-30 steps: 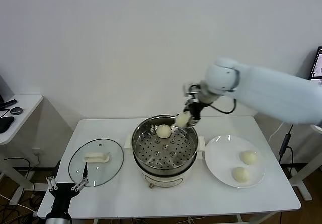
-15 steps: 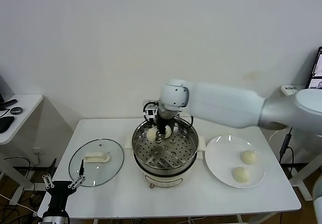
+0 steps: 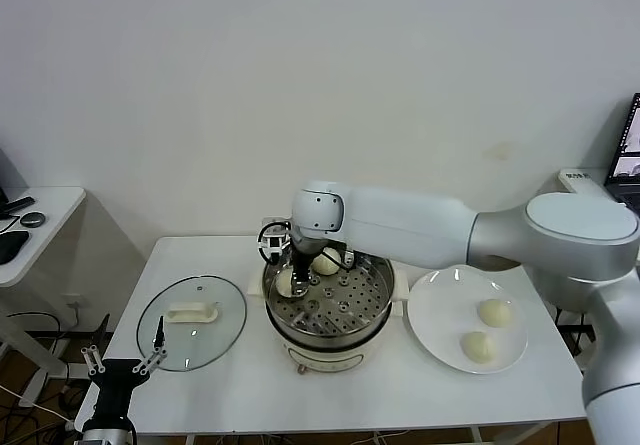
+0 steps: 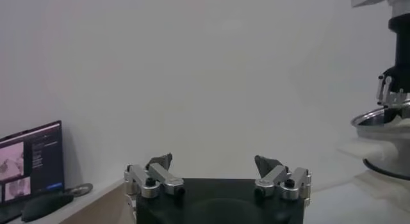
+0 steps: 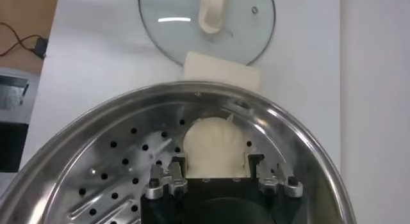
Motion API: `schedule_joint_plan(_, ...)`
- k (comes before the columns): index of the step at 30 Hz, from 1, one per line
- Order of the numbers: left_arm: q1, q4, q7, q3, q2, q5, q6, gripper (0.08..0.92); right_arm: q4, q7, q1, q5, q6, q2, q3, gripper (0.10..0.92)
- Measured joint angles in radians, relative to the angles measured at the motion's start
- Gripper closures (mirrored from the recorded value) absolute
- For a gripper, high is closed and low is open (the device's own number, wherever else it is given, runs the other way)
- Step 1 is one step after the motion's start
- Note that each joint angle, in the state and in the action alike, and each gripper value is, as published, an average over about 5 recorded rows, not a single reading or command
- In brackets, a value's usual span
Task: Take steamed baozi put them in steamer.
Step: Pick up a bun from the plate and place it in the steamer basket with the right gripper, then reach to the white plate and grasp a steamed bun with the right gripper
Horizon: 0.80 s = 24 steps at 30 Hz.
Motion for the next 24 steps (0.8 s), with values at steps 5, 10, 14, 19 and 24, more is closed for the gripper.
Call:
schedule_joint_plan(5,-0.005,0.002,0.001,0.002,0.003,-0.003,0.001,0.177,0.018,-0.033,0.02,-0.004,0.002,-0.015,0.004,0.209)
schedule_joint_plan(10,-0.016,0.007,0.004,0.009,0.007,-0.007,0.002,0.177,0.081,-0.101,0.098,-0.013,0.021,-0.08,-0.01,0.203)
schedule_joint_plan(14,-0.023,0.007,0.007,0.015,0.011,-0.009,0.004,0.177,0.153,-0.189,0.178,-0.046,0.063,-0.178,-0.035,0.203)
schedule_joint_plan(19,-0.026,0.01,0.01,0.022,0.015,-0.008,0.008,0.177,0.248,-0.298,0.241,-0.13,0.143,-0.344,-0.063,0.203)
schedule_joint_plan(24,-0.03,0.017,0.014,0.031,0.008,-0.002,0.015,0.177,0.331,-0.364,0.233,-0.238,0.225,-0.538,-0.049,0.203)
